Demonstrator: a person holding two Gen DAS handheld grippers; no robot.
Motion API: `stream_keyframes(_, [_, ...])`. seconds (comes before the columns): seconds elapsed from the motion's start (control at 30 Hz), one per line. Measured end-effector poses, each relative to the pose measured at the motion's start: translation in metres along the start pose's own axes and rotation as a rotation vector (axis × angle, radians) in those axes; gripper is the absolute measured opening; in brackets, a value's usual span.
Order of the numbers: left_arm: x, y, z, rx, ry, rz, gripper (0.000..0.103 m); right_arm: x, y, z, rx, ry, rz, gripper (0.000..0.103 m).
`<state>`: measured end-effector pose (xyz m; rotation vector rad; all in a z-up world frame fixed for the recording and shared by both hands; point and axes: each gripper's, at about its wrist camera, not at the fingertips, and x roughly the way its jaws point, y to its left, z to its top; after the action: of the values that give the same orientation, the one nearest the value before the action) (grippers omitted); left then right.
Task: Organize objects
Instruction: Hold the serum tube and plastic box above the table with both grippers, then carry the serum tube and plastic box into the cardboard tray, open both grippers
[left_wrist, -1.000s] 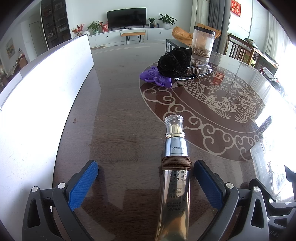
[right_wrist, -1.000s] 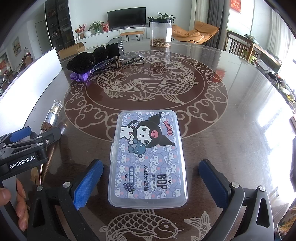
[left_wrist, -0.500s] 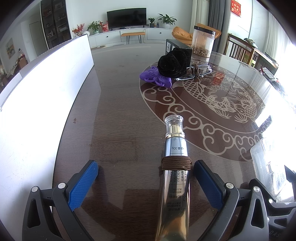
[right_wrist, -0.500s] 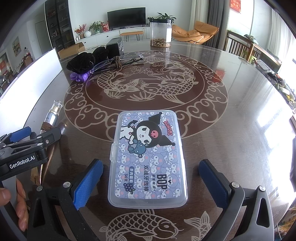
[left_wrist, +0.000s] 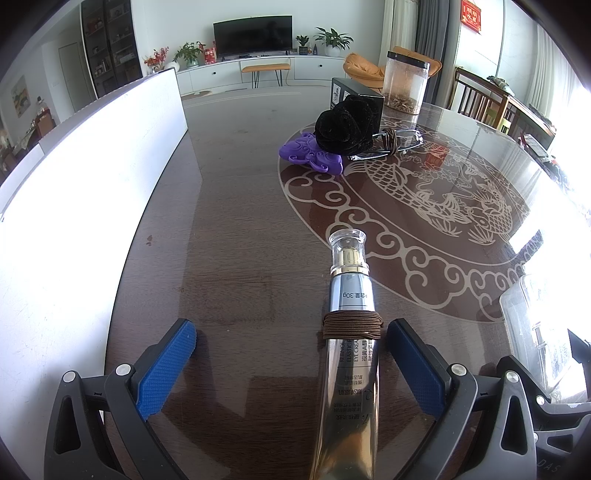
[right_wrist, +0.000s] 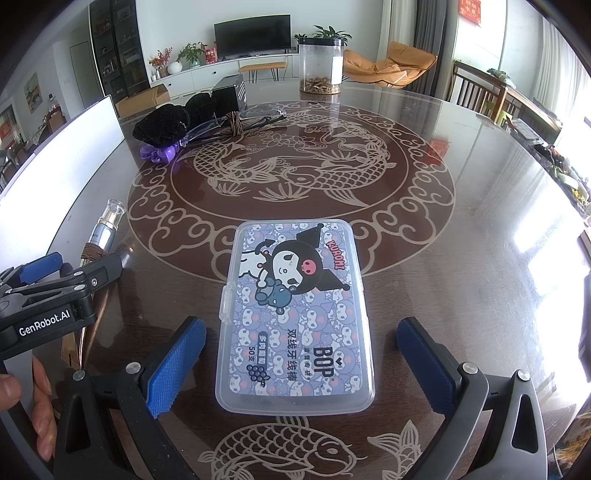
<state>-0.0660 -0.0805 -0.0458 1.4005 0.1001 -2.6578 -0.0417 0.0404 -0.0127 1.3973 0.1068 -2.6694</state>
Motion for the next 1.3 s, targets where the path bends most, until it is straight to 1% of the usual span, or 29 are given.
stream_keyframes(0.13, [0.0,0.001,0.001,0.005,0.012,-0.002,0.103,0.0,0.0,0.0,0.0,0.0,0.0,0.103])
stream_keyframes(0.17, [0.001,0.0,0.004,0.017,0.031,-0.01,0.103,0.0,0.0,0.0,0.0,0.0,0.0,0.103])
stream_keyframes(0.23, [0.005,0.0,0.014,0.06,0.111,-0.04,0.103,0.0,0.0,0.0,0.0,0.0,0.0,0.103])
stream_keyframes(0.3, [0.009,0.002,0.022,0.087,0.165,-0.057,0.103,0.0,0.0,0.0,0.0,0.0,0.0,0.103])
stream_keyframes(0.4, [0.012,0.003,0.027,0.101,0.172,-0.06,0.103,0.0,0.0,0.0,0.0,0.0,0.0,0.103])
stream_keyframes(0.43, [0.013,0.002,0.028,0.11,0.166,-0.063,0.102,0.0,0.0,0.0,0.0,0.0,0.0,0.103])
stream_keyframes(0.47, [0.01,0.0,0.027,0.122,0.152,-0.07,0.09,0.0,0.0,0.0,0.0,0.0,0.0,0.103])
stream_keyframes(0.5, [0.004,-0.004,0.025,0.15,0.13,-0.086,0.082,0.0,0.0,0.0,0.0,0.0,0.001,0.103])
stream_keyframes(0.53, [-0.001,-0.008,0.023,0.178,0.112,-0.098,0.058,-0.001,0.0,0.0,-0.001,0.001,0.004,0.103])
stream_keyframes(0.57, [-0.006,-0.012,0.02,0.199,0.093,-0.113,0.028,-0.001,-0.001,0.0,0.002,0.0,0.008,0.103])
stream_keyframes(0.63, [-0.015,-0.016,0.011,0.233,0.059,-0.074,0.028,-0.005,-0.008,0.0,0.038,0.0,0.042,0.103])
stream_keyframes(0.67, [-0.017,-0.014,0.007,0.225,0.044,-0.075,0.027,-0.007,-0.012,0.001,0.064,-0.002,0.065,0.103])
stream_keyframes(0.73, [-0.022,-0.006,-0.003,0.173,0.022,-0.103,0.027,-0.008,-0.019,0.007,0.107,0.021,0.096,0.103])
stream_keyframes(0.8, [-0.027,-0.002,-0.009,0.143,0.0,-0.12,0.027,-0.009,-0.015,0.015,0.096,0.044,0.116,0.103])
stream_keyframes(0.83, [-0.029,0.001,-0.012,0.13,-0.019,-0.129,0.027,-0.009,-0.01,0.02,0.064,0.049,0.108,0.092])
stream_keyframes(0.9, [-0.042,0.002,-0.02,0.117,-0.063,-0.155,0.027,-0.006,0.002,0.028,-0.009,0.072,0.071,0.063])
stream_keyframes(0.97, [-0.061,0.004,-0.029,0.12,-0.125,-0.179,0.027,-0.007,0.004,0.028,-0.029,0.07,0.056,0.063])
stream_keyframes(1.03, [-0.079,0.005,-0.033,0.133,-0.188,-0.192,0.027,-0.017,0.0,0.024,-0.028,0.042,0.05,0.063])
stream_keyframes(1.17, [-0.126,0.02,-0.041,0.132,-0.301,-0.233,0.027,-0.051,-0.005,0.02,-0.012,-0.024,0.092,0.063])
stream_keyframes(1.3, [-0.175,0.039,-0.037,0.096,-0.423,-0.265,0.027,-0.088,0.002,0.028,-0.026,-0.083,0.127,0.063])
